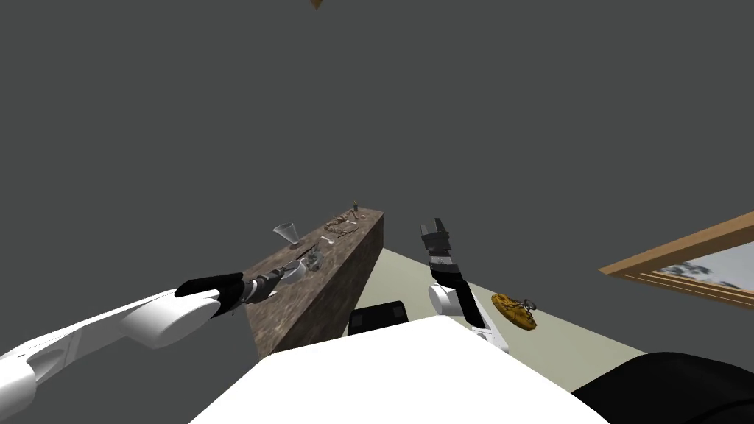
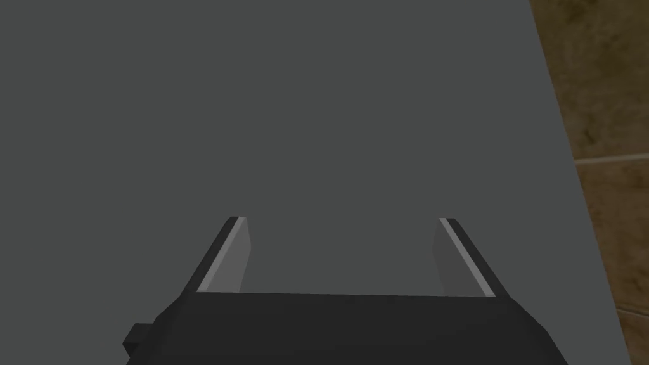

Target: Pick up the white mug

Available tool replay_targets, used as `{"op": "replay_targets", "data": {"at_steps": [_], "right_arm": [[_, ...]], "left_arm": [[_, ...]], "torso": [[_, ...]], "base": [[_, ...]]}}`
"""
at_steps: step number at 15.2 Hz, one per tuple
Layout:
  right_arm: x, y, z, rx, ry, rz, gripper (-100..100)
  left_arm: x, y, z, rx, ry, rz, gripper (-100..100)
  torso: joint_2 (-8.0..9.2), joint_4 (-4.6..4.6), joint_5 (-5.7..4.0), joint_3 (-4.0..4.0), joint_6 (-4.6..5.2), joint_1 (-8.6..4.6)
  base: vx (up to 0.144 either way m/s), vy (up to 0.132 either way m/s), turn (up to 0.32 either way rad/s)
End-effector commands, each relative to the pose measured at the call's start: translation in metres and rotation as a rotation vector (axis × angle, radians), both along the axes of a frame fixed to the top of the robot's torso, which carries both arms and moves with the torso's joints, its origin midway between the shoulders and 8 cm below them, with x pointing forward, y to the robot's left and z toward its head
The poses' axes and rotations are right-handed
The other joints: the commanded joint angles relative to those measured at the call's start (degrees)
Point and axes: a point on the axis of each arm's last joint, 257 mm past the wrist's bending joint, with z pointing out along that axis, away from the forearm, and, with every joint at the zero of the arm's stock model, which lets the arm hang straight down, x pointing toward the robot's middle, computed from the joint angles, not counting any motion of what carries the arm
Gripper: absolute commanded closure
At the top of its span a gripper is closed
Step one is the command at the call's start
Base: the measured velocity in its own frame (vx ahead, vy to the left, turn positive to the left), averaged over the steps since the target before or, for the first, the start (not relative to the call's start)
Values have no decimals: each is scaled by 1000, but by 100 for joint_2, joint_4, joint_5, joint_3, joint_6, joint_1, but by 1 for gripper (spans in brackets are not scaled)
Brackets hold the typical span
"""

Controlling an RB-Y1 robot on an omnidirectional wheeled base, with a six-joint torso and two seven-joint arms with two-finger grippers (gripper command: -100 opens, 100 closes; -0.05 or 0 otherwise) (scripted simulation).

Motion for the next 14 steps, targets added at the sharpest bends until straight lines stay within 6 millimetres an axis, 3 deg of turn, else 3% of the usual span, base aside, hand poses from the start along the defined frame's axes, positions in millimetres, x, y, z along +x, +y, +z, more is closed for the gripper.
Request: {"op": "replay_targets", "data": {"at_steps": [1, 5, 7, 10, 14], "right_arm": [[0, 0, 0, 0, 0, 0, 0], [0, 0, 0, 0, 0, 0, 0], [0, 0, 0, 0, 0, 0, 0], [0, 0, 0, 0, 0, 0, 0], [0, 0, 0, 0, 0, 0, 0]], "left_arm": [[-8, 10, 0, 17, 40, 12, -100], [-31, 32, -3, 55, 143, 49, -100], [-53, 50, -3, 86, 233, 81, -100], [-64, 56, -4, 96, 276, 99, -100], [-96, 73, -3, 123, 390, 144, -100]], "torso": [[0, 0, 0, 0, 0, 0], [-2, -1, 1, -1, 0, 3], [-2, 0, 0, -1, 0, 1], [-4, -1, 1, -2, -1, 3], [-7, -2, 1, -4, 2, -1]], "base": [[-7, 23, -232], [-7, 29, -223], [-6, 27, -281], [-4, 28, -195], [2, 19, -218]]}}
